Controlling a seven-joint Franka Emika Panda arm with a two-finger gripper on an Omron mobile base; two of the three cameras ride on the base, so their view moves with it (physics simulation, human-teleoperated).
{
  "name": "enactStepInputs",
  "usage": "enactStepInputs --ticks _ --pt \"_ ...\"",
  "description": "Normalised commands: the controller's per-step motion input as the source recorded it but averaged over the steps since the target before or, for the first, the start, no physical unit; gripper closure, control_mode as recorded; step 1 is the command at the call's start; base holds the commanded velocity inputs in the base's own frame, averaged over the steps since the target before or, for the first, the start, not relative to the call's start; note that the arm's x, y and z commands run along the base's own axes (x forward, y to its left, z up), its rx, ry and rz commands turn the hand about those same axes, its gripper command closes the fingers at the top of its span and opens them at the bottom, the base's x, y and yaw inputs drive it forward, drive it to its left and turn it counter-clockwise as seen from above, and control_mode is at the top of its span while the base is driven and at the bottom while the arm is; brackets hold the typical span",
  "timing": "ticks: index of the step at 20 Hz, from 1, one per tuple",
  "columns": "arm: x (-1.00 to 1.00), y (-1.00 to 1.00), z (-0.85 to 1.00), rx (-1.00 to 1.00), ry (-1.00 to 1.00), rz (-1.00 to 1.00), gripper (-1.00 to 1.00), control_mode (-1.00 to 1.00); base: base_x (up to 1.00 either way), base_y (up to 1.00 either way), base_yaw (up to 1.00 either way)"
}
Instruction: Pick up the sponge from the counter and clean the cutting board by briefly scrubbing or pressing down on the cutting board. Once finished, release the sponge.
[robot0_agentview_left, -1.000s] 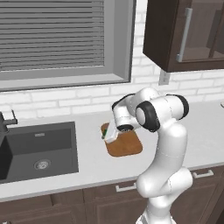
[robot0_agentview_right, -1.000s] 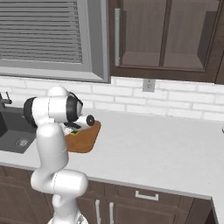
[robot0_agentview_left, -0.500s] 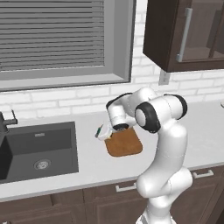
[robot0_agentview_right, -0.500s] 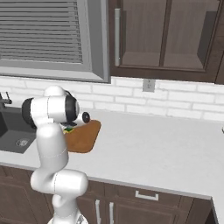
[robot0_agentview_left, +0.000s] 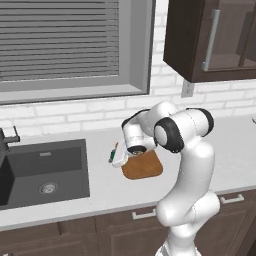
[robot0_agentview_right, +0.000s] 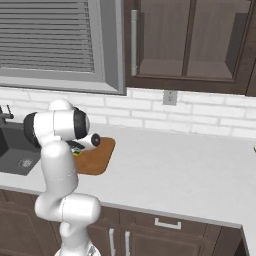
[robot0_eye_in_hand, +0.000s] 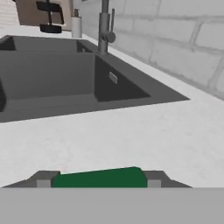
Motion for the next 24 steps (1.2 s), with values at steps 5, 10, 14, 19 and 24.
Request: enactStepInputs --ticks 5,10,14,19,24 --pt "-0.62 0.12 0.4 0.0 0.05 0.0 1.0 -1.0 0.0 0.0 0.0" --pt "-0.18 -0.14 0.78 -0.11 0.3 -0.06 1.0 -1.0 0.0 0.0 0.0" --pt "-0.01 -0.27 -0.56 -0.26 0.49 -0.11 1.0 -1.0 0.0 0.0 0.0" --pt "-0.39 -0.51 -1.0 -0.24 0.11 -0.12 1.0 -1.0 0.0 0.0 0.0" --pt "-0.52 -0.75 -1.0 -0.07 -0.12 -0.11 1.0 -1.0 0.0 0.0 0.0"
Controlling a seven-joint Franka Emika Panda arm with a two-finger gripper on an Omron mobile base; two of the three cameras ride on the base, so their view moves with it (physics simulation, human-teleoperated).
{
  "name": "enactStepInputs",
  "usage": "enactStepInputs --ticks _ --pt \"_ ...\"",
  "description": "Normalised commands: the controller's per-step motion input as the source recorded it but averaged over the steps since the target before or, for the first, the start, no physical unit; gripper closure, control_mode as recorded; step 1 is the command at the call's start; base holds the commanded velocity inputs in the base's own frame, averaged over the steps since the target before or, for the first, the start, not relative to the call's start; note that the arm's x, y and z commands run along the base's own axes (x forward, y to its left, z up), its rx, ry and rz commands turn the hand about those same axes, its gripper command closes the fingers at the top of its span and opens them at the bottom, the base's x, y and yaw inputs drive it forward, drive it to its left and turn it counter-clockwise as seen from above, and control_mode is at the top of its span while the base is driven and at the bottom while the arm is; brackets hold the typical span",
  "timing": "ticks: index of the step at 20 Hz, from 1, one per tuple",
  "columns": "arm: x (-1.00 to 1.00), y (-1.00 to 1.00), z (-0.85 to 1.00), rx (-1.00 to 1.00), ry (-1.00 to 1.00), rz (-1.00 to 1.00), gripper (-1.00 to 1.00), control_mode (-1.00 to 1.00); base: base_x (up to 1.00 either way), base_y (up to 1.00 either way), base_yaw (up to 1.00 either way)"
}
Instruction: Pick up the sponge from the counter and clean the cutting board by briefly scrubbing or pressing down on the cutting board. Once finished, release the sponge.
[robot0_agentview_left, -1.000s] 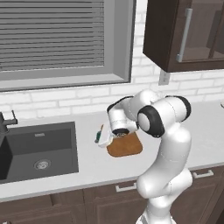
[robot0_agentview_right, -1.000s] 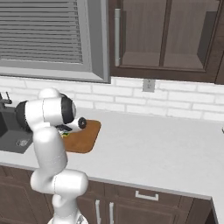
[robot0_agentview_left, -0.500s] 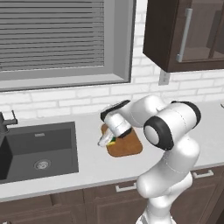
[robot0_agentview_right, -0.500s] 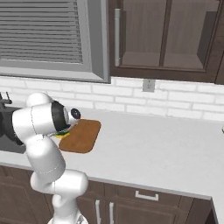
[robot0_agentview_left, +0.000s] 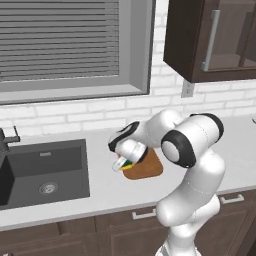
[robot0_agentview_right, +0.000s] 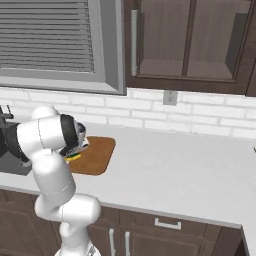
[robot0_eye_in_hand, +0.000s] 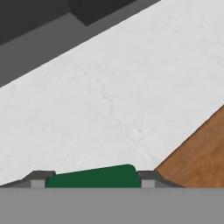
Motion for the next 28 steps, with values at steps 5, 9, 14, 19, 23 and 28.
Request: enactStepInputs --ticks 5,9,14,19,23,28 --pt "-0.86 -0.34 -0.92 -0.01 -0.44 -0.14 -1.0 -1.0 0.0 0.0 0.0" --pt "-0.14 -0.35 -0.02 0.01 -0.38 -0.17 -1.0 -1.0 0.0 0.0 0.0" --pt "-0.01 -0.6 0.74 0.05 -0.16 -0.13 -1.0 -1.0 0.0 0.0 0.0" --pt "-0.47 -0.99 1.0 0.05 -0.1 -0.14 -1.0 -1.0 0.0 0.0 0.0" --pt "-0.46 -0.76 1.0 0.0 -0.2 -0.05 -1.0 -1.0 0.0 0.0 0.0" --pt "-0.06 -0.57 1.0 0.0 -0.1 0.0 -1.0 -1.0 0.0 0.0 0.0"
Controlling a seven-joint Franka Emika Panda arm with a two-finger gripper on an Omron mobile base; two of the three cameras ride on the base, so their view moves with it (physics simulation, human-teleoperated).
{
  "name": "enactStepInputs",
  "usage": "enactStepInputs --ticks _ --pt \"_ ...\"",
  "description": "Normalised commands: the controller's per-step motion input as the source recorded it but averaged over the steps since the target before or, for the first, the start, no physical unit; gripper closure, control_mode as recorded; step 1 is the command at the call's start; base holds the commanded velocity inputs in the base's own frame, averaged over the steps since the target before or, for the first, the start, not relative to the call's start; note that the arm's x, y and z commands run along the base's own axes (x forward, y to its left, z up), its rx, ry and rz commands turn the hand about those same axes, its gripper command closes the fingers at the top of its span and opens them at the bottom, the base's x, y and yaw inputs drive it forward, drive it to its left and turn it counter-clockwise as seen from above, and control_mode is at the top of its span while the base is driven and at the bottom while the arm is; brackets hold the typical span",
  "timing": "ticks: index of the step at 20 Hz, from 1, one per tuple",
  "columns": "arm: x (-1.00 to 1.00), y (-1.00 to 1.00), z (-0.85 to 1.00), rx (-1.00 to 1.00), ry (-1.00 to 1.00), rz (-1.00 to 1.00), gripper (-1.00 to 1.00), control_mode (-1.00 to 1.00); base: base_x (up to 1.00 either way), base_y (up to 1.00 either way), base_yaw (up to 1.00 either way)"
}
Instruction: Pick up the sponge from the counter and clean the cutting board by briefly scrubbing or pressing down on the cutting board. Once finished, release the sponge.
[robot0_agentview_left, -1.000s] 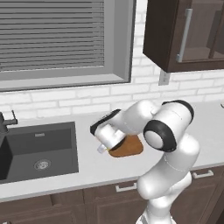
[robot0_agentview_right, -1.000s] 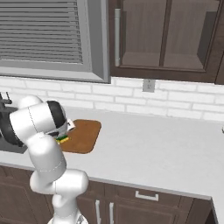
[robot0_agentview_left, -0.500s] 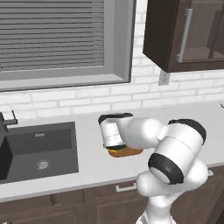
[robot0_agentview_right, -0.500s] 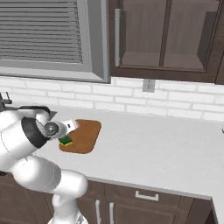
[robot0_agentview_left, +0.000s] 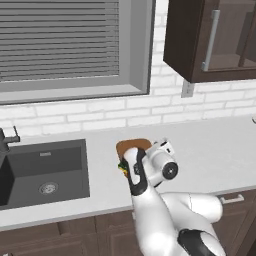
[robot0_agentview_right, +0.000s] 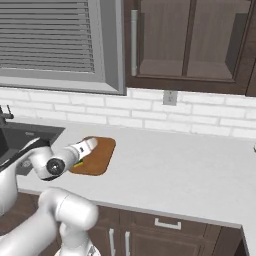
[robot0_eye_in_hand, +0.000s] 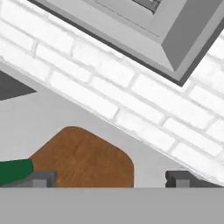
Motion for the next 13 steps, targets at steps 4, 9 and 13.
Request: enactStepInputs --ticks 4,9,13 --pt "0.13 -0.56 1.0 0.02 0.12 0.07 -1.0 -1.0 0.0 0.0 0.0" --pt "0.07 -0.58 1.0 -0.03 0.37 0.06 -1.0 -1.0 0.0 0.0 0.0" --pt "0.17 -0.46 1.0 0.0 0.15 0.05 -1.0 -1.0 0.0 0.0 0.0"
